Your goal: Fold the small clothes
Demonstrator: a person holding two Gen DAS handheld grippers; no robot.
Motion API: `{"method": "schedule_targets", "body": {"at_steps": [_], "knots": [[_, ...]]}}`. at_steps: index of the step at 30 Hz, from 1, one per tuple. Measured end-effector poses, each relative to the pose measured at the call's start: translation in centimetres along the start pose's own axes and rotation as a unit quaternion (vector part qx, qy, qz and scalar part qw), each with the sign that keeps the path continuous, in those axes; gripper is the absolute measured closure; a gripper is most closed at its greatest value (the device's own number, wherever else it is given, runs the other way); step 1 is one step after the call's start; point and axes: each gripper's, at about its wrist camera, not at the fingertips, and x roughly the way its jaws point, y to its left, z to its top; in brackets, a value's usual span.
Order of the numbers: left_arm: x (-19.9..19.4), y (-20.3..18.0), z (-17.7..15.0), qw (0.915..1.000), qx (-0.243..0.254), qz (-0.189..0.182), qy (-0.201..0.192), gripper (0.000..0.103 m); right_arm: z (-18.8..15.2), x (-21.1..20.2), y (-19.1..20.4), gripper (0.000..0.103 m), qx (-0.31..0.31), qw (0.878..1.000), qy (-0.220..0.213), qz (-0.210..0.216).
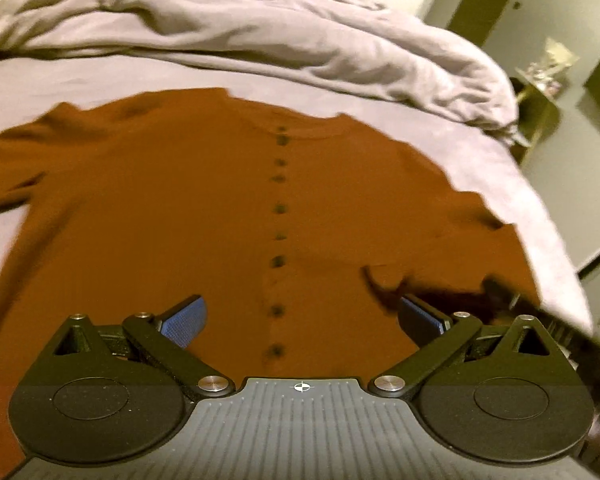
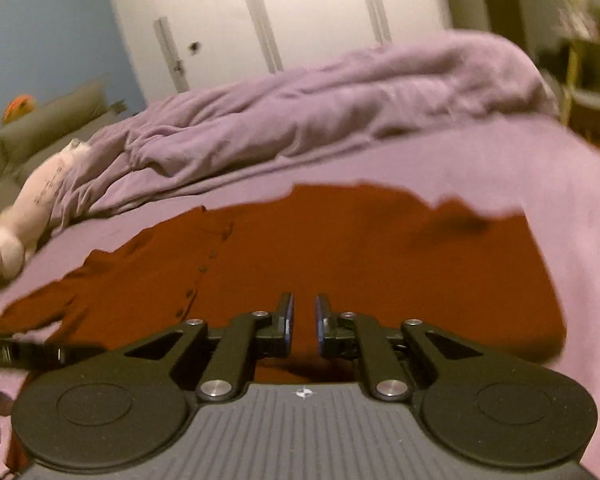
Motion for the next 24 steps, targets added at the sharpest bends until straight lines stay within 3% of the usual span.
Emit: {"method": "schedule_targets", "body": {"at_steps": [5, 9, 13, 16, 19, 21, 23, 24], "knots": [[5.6, -2.2, 1.6, 0.9953, -0.023, -0.083, 0.044, 0.003, -2.3, -2.0, -2.5, 0.091, 0.041, 0.999, 0.010, -0.016], [10.3, -3.0, 1.4, 0.9851, -0.076, -0.111, 0.107, 0.012, -3.3, -2.8, -4.7, 0.084, 0.072, 0.997, 0.015, -0.007], [10.9, -2.9, 1.1, 0.9812, -0.096, -0.133, 0.103, 0.014, -3.9, -2.9, -5.5, 0.084, 0.088, 0.996, 0.016, 0.017], [11.3, -2.4, 1.3, 0.9727, -0.131, -0.154, 0.113, 0.039, -4.2, -2.8, -5.5, 0.083, 0.095, 0.995, 0.013, 0.035], [12.0, -2.1, 1.4, 0.9654, -0.157, -0.166, 0.126, 0.046, -4.6, -2.2, -5.1, 0.083, 0.098, 0.994, 0.015, 0.043], [12.1, -2.3, 1.5, 0.9637, -0.158, -0.176, 0.125, 0.059, -4.7, -1.9, -4.9, 0.083, 0.091, 0.995, 0.018, 0.037], [12.3, -2.8, 1.7, 0.9633, -0.150, -0.182, 0.129, 0.099, -4.9, -1.7, -4.8, 0.083, 0.077, 0.997, 0.024, 0.013], [12.2, -3.0, 1.9, 0.9638, -0.143, -0.183, 0.130, 0.096, -5.0, -1.8, -4.8, 0.083, 0.070, 0.997, 0.022, 0.004]]}}
